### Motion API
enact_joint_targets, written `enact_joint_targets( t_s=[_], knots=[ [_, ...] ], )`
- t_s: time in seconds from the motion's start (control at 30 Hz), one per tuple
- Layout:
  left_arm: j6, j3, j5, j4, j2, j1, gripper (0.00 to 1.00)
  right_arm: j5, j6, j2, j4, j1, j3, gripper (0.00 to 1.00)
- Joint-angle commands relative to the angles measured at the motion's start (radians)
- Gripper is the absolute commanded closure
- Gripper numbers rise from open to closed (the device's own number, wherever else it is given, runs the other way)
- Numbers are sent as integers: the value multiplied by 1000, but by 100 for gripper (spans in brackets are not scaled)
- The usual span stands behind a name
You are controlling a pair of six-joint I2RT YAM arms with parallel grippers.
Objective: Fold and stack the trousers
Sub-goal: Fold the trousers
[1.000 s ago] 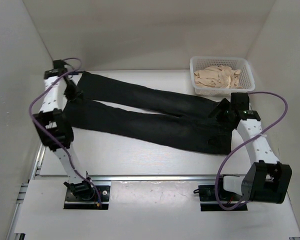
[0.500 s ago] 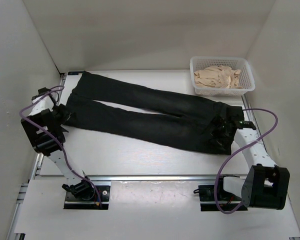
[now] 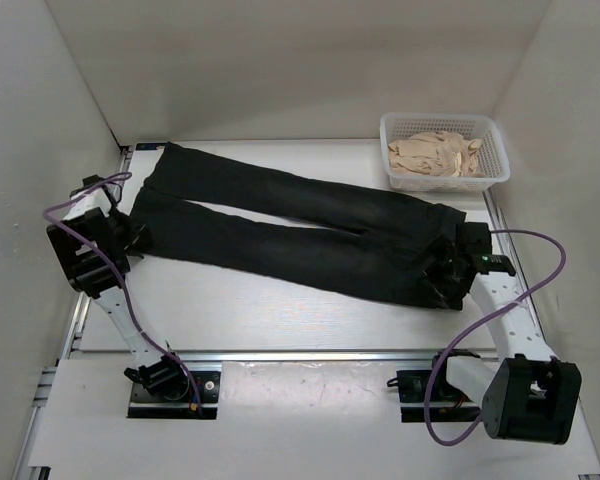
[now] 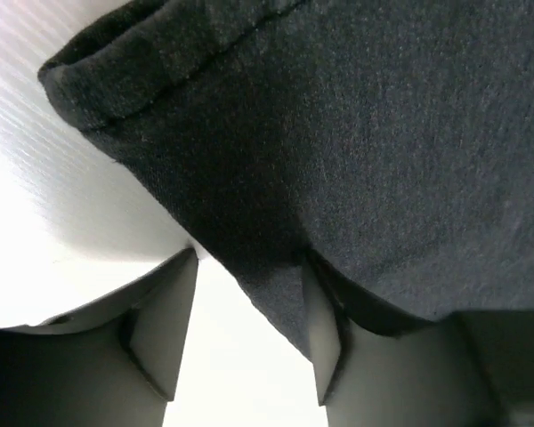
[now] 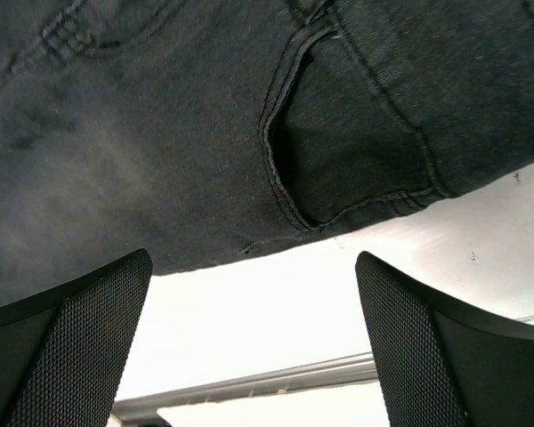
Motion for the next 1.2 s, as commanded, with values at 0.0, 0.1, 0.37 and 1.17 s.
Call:
enact_joint_targets(
  t_s=[0.0, 0.1, 0.37, 1.17],
  knots=[
    [1, 32, -33, 19, 40, -6, 48, 58, 41, -23, -29, -21, 10, 0],
    [-8, 46, -24, 19, 51, -6, 90, -32, 32, 29, -30, -59, 10, 4],
    [-8, 55, -3, 10, -121, -39, 90, -115, 45, 106, 27, -81, -92, 29],
    [-8, 150, 36, -45, -161, -52, 90, 133, 89, 226, 139, -90, -4, 100]
  ],
)
